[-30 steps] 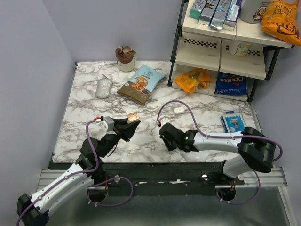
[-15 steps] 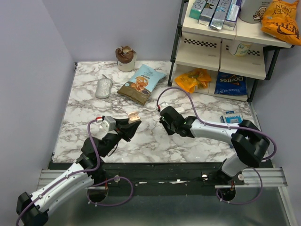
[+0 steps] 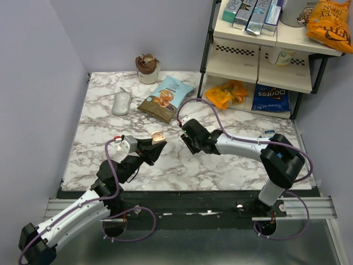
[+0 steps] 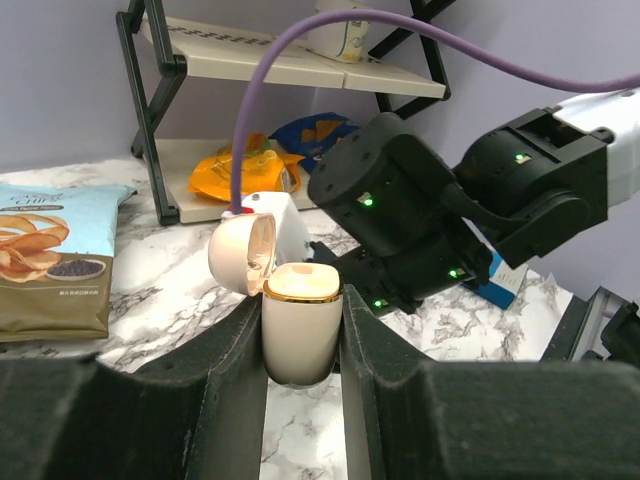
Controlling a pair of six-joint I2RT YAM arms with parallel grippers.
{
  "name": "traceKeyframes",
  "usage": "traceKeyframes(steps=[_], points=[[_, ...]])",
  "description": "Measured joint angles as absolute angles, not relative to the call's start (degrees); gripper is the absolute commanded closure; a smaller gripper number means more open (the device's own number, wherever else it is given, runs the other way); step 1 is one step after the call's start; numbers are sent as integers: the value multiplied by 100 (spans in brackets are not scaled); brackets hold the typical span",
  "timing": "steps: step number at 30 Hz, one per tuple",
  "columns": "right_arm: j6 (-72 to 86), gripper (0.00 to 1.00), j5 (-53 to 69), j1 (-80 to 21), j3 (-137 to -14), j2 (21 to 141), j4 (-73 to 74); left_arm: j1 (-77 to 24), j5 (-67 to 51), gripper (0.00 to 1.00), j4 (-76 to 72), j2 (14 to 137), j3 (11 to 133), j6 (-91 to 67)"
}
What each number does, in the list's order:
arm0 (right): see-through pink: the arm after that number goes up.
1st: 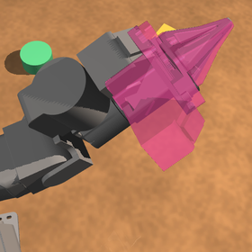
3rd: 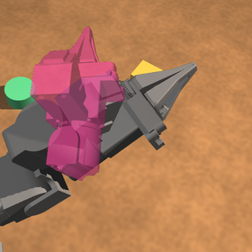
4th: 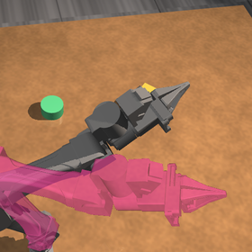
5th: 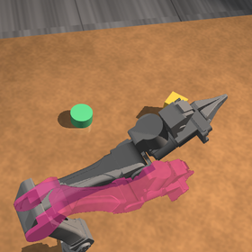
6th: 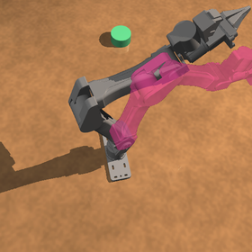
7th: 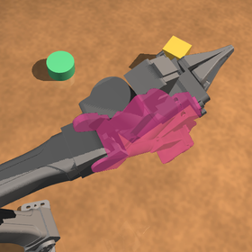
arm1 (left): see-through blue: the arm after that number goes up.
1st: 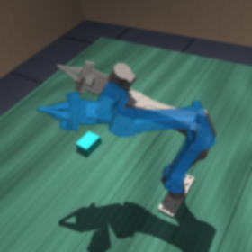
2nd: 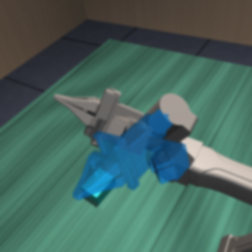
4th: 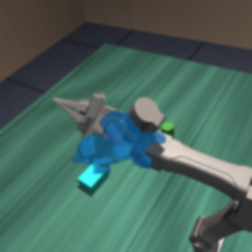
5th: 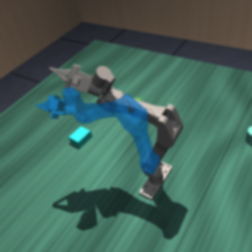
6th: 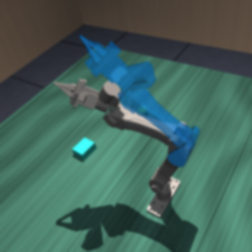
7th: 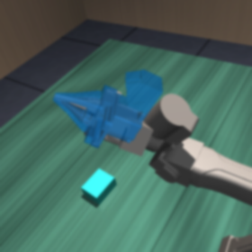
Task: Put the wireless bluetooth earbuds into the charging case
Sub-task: Move the earbud to the center of the board.
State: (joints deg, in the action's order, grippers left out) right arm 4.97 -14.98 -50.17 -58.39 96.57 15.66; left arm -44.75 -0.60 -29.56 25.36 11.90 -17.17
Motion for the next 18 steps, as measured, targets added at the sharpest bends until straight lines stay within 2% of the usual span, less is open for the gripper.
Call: traceKeyframes(steps=[4, 10, 14, 18], points=[[508, 39, -1492, -5009, -5942, 9806, 1684, -4475, -64, 100, -2952, 2532, 1225, -1719], [729, 29, -1525, -4984, -5927, 9745, 1763, -4475, -64, 100, -2952, 2471, 1253, -1719], [1146, 30, -1549, -4967, -5800, 9277, 1758, -4475, -62, 100, -2952, 2379, 1253, -1717], [1876, 36, -1439, -4818, -5822, 8949, 1647, -4475, -62, 100, -2956, 2364, 1253, -1717]])
